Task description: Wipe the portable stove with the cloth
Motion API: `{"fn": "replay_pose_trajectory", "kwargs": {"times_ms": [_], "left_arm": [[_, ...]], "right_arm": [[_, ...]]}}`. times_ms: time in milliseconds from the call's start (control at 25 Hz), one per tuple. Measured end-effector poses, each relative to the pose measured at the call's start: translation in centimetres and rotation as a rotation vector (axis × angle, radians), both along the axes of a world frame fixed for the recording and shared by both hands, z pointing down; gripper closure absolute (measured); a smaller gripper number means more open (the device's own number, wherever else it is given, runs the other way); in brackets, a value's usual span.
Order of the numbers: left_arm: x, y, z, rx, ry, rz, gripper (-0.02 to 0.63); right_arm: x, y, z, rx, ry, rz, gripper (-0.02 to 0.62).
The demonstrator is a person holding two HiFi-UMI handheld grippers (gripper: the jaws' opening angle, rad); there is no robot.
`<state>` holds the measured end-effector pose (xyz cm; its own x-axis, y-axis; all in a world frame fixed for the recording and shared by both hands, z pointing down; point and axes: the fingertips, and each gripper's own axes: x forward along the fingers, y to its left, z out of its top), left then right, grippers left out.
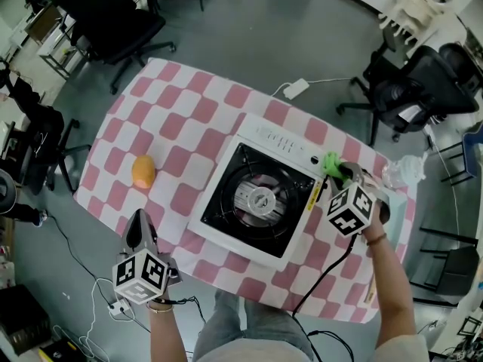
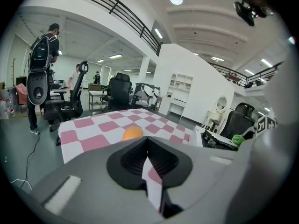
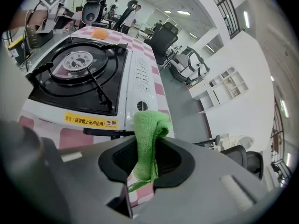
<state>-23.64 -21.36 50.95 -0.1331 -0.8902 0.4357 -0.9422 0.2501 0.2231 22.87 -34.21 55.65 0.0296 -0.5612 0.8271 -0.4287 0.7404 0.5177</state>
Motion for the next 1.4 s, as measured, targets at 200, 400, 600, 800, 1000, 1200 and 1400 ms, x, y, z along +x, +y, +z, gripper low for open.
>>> {"fn": "replay_pose_trajectory", "kwargs": {"times_ms": [200,400,600,800,1000,1200,1400], "left_arm": [[-0.1,0.6,0.0,0.000,0.003,0.000,0.606],[-0.3,1.1,-0.2,0.004,0.005,-0.001,0.606],[-0.6,1.8,-0.4,0.007,0.004,-0.002,0.606],[-0.8,2.4,-0.5,0.008,0.005,0.000,0.605],[-0.8,2.9,-0.6,0.011,0.006,0.003,0.606],[-0.7,3.4,-0.8,0.014,0.006,0.011,0.606],[-0.5,3.9,-0.8,0.013,0.009,0.020,0.606]], "right_arm": [[-0.3,0.7,0.1,-0.007,-0.002,0.002,0.506],[-0.5,1.3,0.1,-0.012,0.007,-0.007,0.506],[-0.8,2.0,0.0,-0.015,0.007,-0.008,0.506],[-1.1,2.8,0.2,-0.018,0.008,-0.006,0.506],[-1.4,3.7,0.2,-0.019,0.013,-0.014,0.506],[-1.6,4.5,0.2,-0.019,0.025,-0.021,0.506],[-1.8,5.2,0.3,-0.023,0.029,-0.021,0.505]]}}
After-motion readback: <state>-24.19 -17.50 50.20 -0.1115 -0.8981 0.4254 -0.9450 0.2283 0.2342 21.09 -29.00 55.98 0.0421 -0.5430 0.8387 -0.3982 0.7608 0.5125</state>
